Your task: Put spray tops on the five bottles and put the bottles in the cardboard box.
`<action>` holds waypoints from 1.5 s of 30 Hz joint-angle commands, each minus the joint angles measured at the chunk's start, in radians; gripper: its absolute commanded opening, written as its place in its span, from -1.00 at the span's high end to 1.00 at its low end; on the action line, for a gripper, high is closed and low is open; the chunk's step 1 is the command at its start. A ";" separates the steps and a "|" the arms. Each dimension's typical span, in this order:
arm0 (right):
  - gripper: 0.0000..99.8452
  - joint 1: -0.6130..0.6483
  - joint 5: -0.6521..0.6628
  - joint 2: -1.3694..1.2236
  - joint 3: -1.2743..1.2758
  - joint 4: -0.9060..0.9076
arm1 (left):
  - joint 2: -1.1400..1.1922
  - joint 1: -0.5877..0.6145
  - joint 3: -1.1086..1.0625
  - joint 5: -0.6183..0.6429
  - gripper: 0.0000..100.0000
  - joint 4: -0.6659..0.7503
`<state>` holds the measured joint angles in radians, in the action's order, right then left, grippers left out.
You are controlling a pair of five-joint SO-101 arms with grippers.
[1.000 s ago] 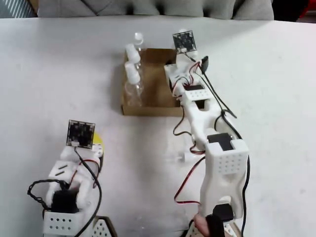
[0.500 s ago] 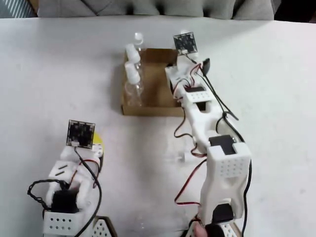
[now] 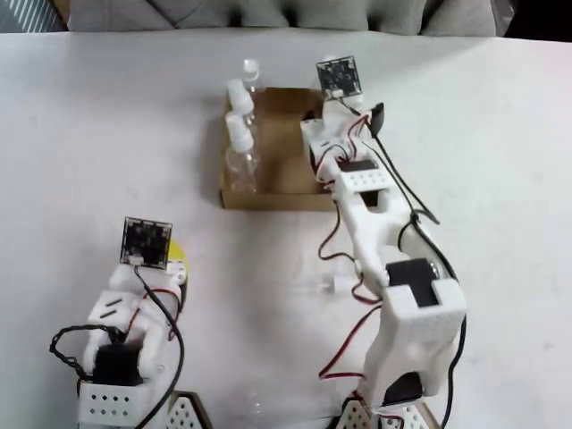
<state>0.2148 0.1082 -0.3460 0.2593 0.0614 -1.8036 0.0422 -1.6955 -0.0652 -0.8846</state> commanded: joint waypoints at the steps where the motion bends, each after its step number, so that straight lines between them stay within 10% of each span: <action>1: 0.15 0.024 0.012 0.142 0.046 0.008 | 0.005 0.010 0.002 -0.009 0.95 0.025; 17: 0.17 -0.015 0.012 0.591 0.356 0.409 | 0.005 0.010 0.002 -0.009 0.95 0.021; 29: 0.95 -0.044 0.020 0.915 0.391 0.957 | 0.005 0.012 0.002 -0.009 0.95 0.020; 45: 0.94 0.294 0.466 1.087 0.384 1.620 | 0.005 0.012 0.002 -0.009 0.95 0.020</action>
<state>0.3759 0.4872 0.7127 0.6582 1.5819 -1.8036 0.0422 -1.6955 -0.0652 -0.8846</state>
